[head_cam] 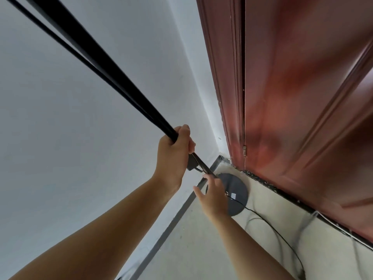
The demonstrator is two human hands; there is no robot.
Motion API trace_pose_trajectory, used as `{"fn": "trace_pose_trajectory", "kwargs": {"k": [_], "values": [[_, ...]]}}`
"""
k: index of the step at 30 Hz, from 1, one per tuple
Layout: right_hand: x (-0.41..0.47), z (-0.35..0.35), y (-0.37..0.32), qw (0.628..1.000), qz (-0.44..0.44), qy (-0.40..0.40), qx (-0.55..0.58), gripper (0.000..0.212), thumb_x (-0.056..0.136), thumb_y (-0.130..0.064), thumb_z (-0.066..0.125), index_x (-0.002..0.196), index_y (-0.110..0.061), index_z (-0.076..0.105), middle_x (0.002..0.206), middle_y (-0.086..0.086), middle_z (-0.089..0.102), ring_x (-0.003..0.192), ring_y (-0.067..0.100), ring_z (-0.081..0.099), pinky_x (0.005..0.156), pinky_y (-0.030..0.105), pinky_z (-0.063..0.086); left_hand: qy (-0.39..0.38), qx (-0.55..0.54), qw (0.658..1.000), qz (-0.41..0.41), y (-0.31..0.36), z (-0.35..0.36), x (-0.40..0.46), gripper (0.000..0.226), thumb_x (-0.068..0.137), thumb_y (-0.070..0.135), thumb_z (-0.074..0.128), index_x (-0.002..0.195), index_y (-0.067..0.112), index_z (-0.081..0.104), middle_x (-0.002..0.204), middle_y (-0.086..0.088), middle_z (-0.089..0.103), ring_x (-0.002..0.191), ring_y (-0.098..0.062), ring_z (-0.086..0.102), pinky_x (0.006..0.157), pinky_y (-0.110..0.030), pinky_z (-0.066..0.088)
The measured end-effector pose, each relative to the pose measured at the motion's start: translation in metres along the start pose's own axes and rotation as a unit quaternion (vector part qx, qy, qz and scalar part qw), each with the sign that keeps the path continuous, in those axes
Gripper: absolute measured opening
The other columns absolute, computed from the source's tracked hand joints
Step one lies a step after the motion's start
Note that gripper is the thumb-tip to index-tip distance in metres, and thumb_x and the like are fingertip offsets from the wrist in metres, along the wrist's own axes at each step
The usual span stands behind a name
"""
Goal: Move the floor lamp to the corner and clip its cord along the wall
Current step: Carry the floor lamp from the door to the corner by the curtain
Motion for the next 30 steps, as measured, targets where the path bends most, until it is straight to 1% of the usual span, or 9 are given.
{"fn": "trace_pose_trajectory", "kwargs": {"k": [2, 5, 9, 12, 17, 20, 23, 27, 30], "values": [[-0.004, -0.003, -0.009, 0.992, 0.005, 0.118, 0.047, 0.046, 0.079, -0.04, 0.07, 0.108, -0.007, 0.057, 0.106, 0.012, 0.061, 0.101, 0.029, 0.059, 0.083, 0.043, 0.051, -0.001, 0.001, 1.0, 0.007, 0.0, 0.002, -0.001, 0.043, 0.092, 0.018, 0.043, 0.049, 0.015, 0.039, 0.043, 0.009, 0.039, 0.049, -0.009, 0.039, 0.069, -0.03, 0.046], [-0.003, -0.015, -0.029, 0.971, -0.03, 0.223, 0.08, 0.044, 0.074, -0.029, 0.077, 0.1, 0.002, 0.06, 0.097, 0.018, 0.064, 0.092, 0.034, 0.059, 0.078, 0.044, 0.05, -0.002, 0.009, 1.0, 0.011, 0.0, 0.005, -0.006, 0.039, 0.091, 0.019, 0.042, 0.056, 0.003, 0.037, 0.046, 0.004, 0.035, 0.051, -0.015, 0.035, 0.057, -0.022, 0.042], [0.005, -0.025, -0.045, 0.977, -0.116, 0.175, 0.025, 0.021, 0.086, -0.016, 0.06, 0.1, 0.0, 0.063, 0.092, 0.017, 0.067, 0.087, 0.035, 0.062, 0.078, 0.041, 0.049, -0.015, 0.019, 1.0, 0.004, 0.002, 0.007, -0.01, 0.038, 0.092, 0.019, 0.043, 0.061, -0.003, 0.04, 0.048, 0.001, 0.033, 0.05, -0.014, 0.033, 0.051, -0.016, 0.041], [0.005, -0.021, -0.032, 0.985, -0.13, 0.107, 0.027, 0.03, 0.092, -0.008, 0.051, 0.12, 0.001, 0.057, 0.111, 0.018, 0.066, 0.106, 0.032, 0.06, 0.09, 0.04, 0.049, -0.018, 0.029, 0.999, 0.0, 0.003, 0.008, -0.009, 0.041, 0.093, 0.019, 0.043, 0.054, 0.008, 0.038, 0.044, 0.007, 0.036, 0.049, -0.01, 0.036, 0.061, -0.023, 0.045], [0.007, -0.045, 0.047, 0.977, 0.152, 0.101, 0.112, 0.022, 0.091, -0.003, 0.046, 0.099, -0.001, 0.066, 0.104, 0.022, 0.07, 0.1, 0.038, 0.062, 0.077, 0.034, 0.044, -0.012, 0.001, 1.0, -0.011, 0.003, 0.002, -0.007, 0.046, 0.095, 0.02, 0.043, 0.05, 0.016, 0.04, 0.041, 0.01, 0.039, 0.049, -0.009, 0.039, 0.079, -0.034, 0.049], [0.003, -0.068, 0.114, 0.948, 0.287, 0.088, 0.107, 0.028, 0.094, -0.008, 0.045, 0.107, 0.007, 0.063, 0.113, 0.03, 0.065, 0.106, 0.042, 0.058, 0.086, 0.04, 0.043, -0.006, -0.011, 1.0, -0.002, 0.001, -0.004, -0.006, 0.045, 0.095, 0.018, 0.043, 0.05, 0.015, 0.038, 0.042, 0.008, 0.036, 0.05, -0.011, 0.037, 0.077, -0.031, 0.05], [0.001, -0.079, 0.152, 0.91, 0.385, 0.055, 0.144, 0.031, 0.094, -0.009, 0.044, 0.116, 0.01, 0.055, 0.1, 0.025, 0.06, 0.092, 0.034, 0.058, 0.094, 0.05, 0.047, 0.004, -0.013, 1.0, 0.001, -0.001, -0.009, -0.002, 0.045, 0.093, 0.016, 0.043, 0.048, 0.016, 0.037, 0.043, 0.008, 0.035, 0.05, -0.011, 0.037, 0.076, -0.031, 0.05], [0.013, -0.082, 0.091, 0.876, 0.259, 0.078, 0.399, 0.024, 0.099, -0.013, 0.034, 0.1, 0.001, 0.053, 0.088, 0.024, 0.064, 0.08, 0.039, 0.066, 0.079, 0.046, 0.056, 0.005, -0.015, 1.0, -0.01, 0.0, -0.01, 0.001, 0.046, 0.093, 0.014, 0.042, 0.047, 0.017, 0.037, 0.041, 0.009, 0.036, 0.049, -0.011, 0.037, 0.078, -0.033, 0.048], [0.021, -0.085, 0.011, 0.921, 0.058, 0.015, 0.384, 0.04, 0.101, -0.03, 0.028, 0.089, -0.007, 0.057, 0.074, 0.019, 0.071, 0.069, 0.029, 0.073, 0.063, 0.033, 0.061, 0.007, -0.012, 1.0, -0.02, 0.001, -0.009, 0.0, 0.047, 0.094, 0.014, 0.042, 0.048, 0.017, 0.036, 0.04, 0.01, 0.035, 0.047, -0.009, 0.036, 0.076, -0.034, 0.046]]}}
Point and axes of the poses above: each hand's wrist, its own x-axis towards the middle knuckle, its own z-axis out of the palm, y = z × x, the point moved 3 cm from there along x, towards the middle knuckle
